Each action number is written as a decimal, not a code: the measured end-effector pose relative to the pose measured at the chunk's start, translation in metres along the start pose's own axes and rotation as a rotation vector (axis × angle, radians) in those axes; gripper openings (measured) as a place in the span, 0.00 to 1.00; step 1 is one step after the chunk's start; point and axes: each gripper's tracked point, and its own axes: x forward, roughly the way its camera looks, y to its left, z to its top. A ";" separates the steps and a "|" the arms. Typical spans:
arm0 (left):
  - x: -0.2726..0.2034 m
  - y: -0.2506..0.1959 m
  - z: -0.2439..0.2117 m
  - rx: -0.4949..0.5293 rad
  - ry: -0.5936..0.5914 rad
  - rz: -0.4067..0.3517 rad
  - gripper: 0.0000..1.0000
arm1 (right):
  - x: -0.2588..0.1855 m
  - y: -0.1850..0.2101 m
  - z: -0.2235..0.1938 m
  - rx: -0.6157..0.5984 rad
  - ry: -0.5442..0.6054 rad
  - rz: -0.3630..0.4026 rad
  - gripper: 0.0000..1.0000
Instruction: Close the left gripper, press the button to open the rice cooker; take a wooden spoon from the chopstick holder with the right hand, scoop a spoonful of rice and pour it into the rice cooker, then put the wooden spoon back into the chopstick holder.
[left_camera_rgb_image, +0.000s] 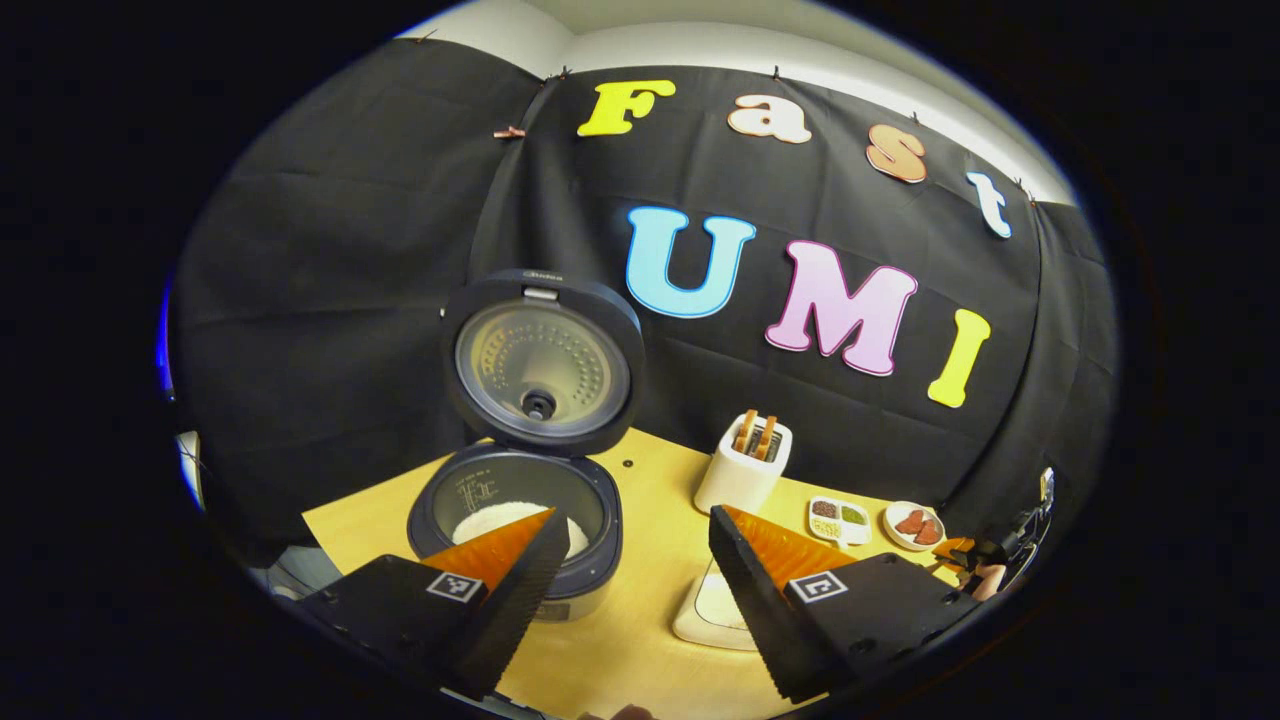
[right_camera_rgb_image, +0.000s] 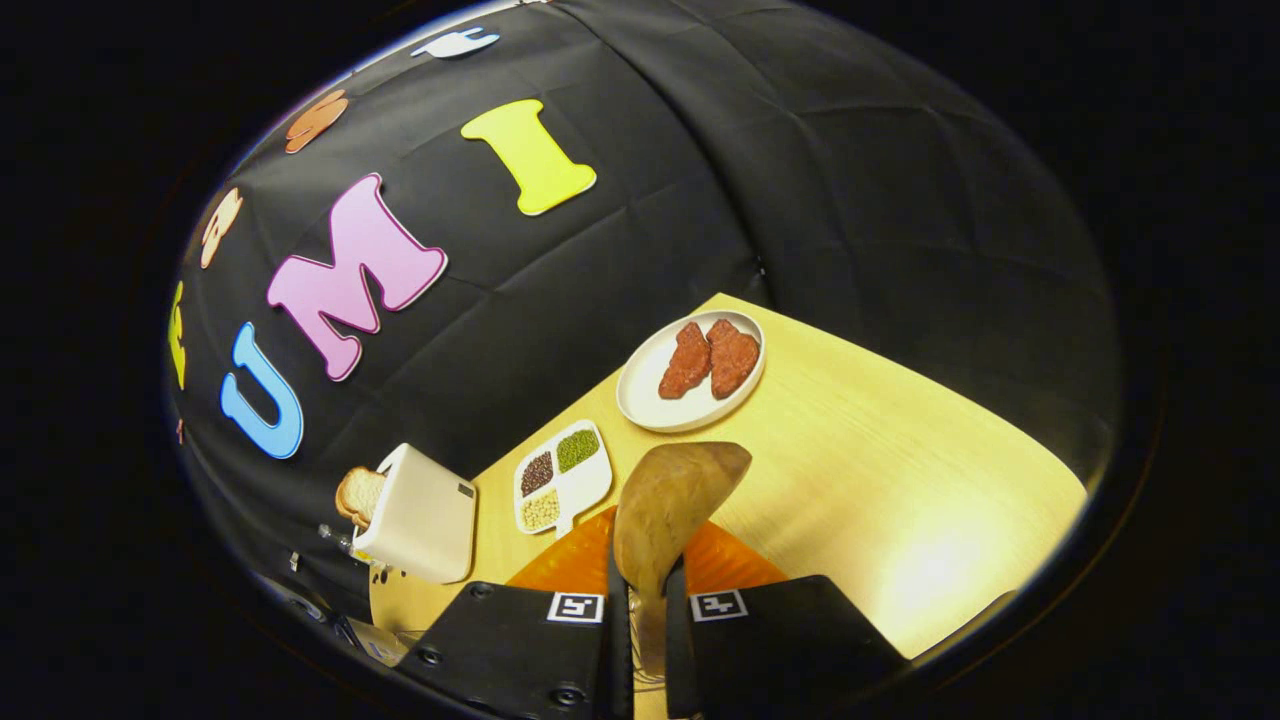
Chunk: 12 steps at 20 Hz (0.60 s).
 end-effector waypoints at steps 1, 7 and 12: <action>0.001 0.000 0.006 0.012 -0.019 0.001 0.95 | -0.002 0.000 0.003 0.008 -0.020 0.002 0.17; 0.021 0.004 0.053 0.114 -0.172 -0.070 0.95 | -0.035 -0.004 0.005 -0.047 -0.061 -0.030 0.53; 0.048 0.027 0.072 0.094 -0.198 -0.144 0.95 | -0.114 -0.015 0.006 -0.098 -0.180 -0.119 0.99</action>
